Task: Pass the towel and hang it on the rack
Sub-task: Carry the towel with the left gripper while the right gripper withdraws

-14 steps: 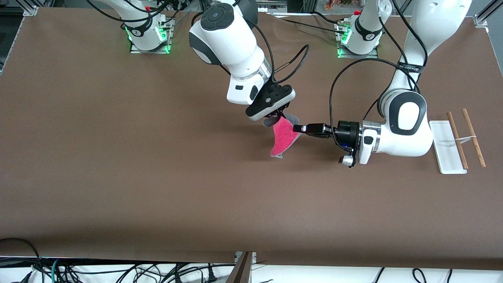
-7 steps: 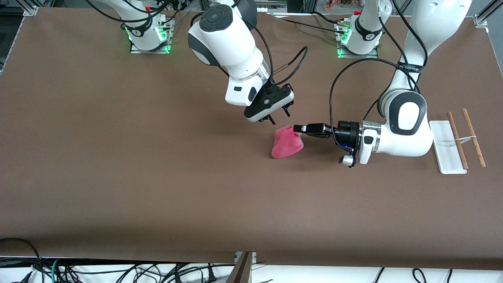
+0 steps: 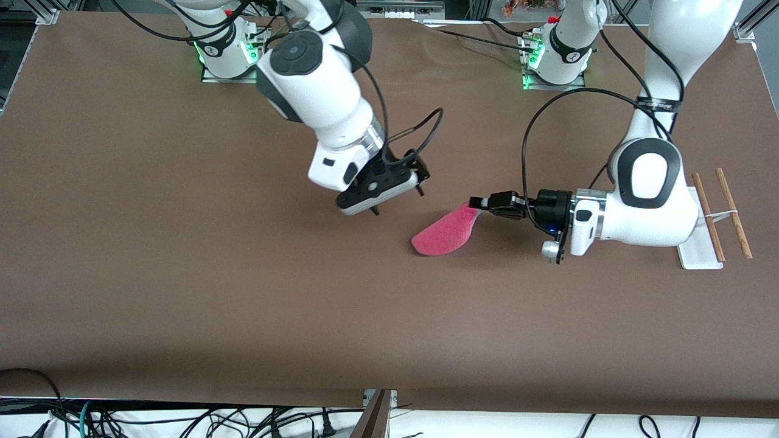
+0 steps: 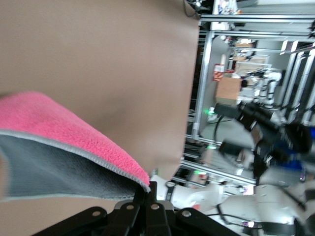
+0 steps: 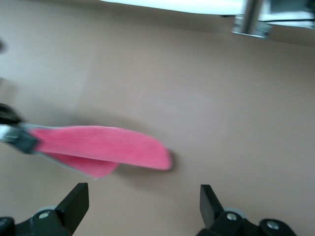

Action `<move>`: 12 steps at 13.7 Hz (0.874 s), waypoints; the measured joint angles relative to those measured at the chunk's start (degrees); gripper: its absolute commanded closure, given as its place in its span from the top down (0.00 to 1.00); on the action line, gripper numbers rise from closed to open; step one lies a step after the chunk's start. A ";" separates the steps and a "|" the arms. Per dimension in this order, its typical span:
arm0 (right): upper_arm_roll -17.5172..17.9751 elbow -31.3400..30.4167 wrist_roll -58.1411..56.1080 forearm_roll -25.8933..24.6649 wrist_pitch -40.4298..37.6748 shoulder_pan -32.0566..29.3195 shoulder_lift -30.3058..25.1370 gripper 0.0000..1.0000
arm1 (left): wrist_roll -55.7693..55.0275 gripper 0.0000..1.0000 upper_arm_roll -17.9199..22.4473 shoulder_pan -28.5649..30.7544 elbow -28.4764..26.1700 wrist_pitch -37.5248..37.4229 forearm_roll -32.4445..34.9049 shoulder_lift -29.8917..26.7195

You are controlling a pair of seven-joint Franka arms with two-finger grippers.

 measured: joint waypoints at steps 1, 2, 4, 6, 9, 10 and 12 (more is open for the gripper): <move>-0.05 0.11 -0.16 -0.11 -2.55 -1.53 -0.39 1.00 | 0.00 0.00 0.10 1.10 1.06 -1.19 2.43 -0.01; -0.13 0.17 -0.71 -0.15 -5.58 -3.17 -0.79 1.00 | 0.01 0.00 0.23 2.49 2.14 -2.78 4.83 -0.02; -0.32 0.43 -4.79 -0.21 -10.92 -7.31 -1.62 1.00 | 0.13 0.00 0.50 6.44 4.97 -7.55 10.15 -0.05; -0.50 0.56 -13.30 -0.22 -16.03 -11.88 -2.99 1.00 | 1.58 0.00 0.65 11.60 8.06 -13.71 13.60 -0.07; -2.26 0.61 -17.15 -0.22 -20.52 -15.42 -5.72 1.00 | 6.24 0.00 0.83 19.51 10.32 -20.19 18.55 -0.05; -3.59 0.51 -17.28 -0.23 -21.62 -16.37 -7.23 1.00 | 8.36 0.00 0.85 22.06 11.14 -21.97 21.18 0.01; -8.29 -0.18 -17.61 -0.24 -22.63 -17.79 -10.87 1.00 | 12.49 0.00 0.88 26.46 13.64 -25.00 27.09 0.12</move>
